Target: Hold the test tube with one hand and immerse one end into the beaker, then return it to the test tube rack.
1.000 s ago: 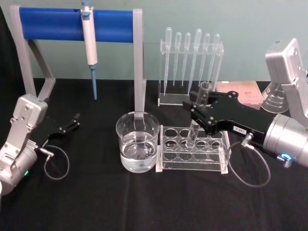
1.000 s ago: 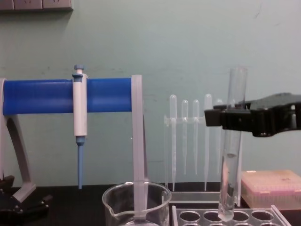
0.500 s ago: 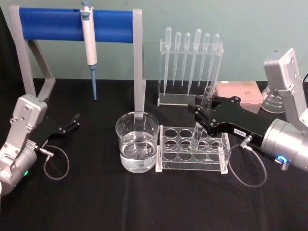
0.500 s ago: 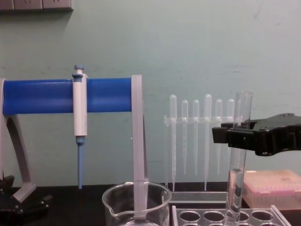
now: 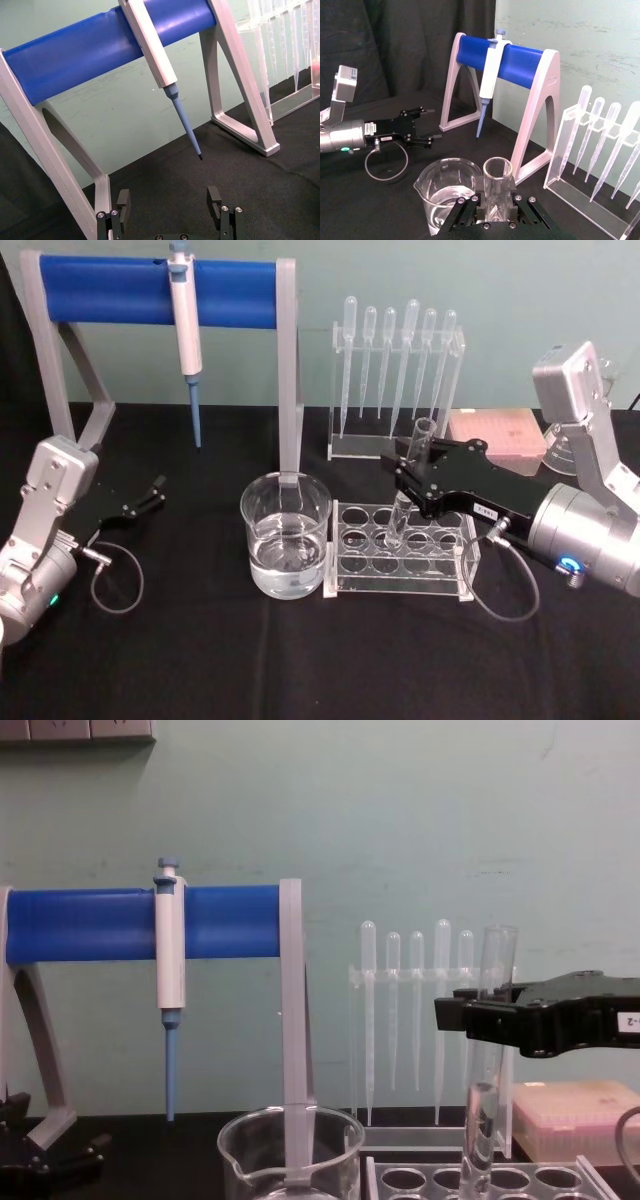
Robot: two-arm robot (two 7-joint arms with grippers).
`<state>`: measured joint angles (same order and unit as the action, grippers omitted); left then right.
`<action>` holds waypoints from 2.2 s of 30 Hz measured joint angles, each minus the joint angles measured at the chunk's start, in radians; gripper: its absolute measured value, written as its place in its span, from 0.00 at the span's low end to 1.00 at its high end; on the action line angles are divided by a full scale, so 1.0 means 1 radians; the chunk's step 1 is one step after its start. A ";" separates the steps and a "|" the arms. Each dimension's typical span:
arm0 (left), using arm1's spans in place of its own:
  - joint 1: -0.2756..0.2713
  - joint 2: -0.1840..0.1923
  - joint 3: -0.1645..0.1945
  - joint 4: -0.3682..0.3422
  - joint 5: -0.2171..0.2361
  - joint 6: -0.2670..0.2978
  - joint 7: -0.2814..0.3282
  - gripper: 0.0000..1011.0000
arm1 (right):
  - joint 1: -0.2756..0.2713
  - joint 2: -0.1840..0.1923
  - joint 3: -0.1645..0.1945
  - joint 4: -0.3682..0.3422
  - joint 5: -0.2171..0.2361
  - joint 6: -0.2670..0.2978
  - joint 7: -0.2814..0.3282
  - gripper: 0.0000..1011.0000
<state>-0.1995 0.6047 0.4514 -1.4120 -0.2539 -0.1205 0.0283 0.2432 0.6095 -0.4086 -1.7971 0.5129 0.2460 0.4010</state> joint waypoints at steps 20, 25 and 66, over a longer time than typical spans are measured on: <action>0.000 0.000 0.000 0.000 0.000 0.000 0.000 0.99 | 0.024 -0.041 -0.024 0.081 -0.025 -0.009 0.015 0.22; 0.000 0.000 0.000 0.000 0.000 0.000 0.000 0.99 | 0.022 -0.051 -0.034 0.104 -0.031 -0.015 0.022 0.22; 0.000 0.000 0.000 0.000 0.000 0.000 0.000 0.99 | 0.011 -0.063 -0.041 0.130 -0.048 -0.019 0.026 0.53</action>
<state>-0.1995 0.6047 0.4514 -1.4120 -0.2539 -0.1205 0.0283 0.2546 0.5469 -0.4499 -1.6671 0.4650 0.2273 0.4272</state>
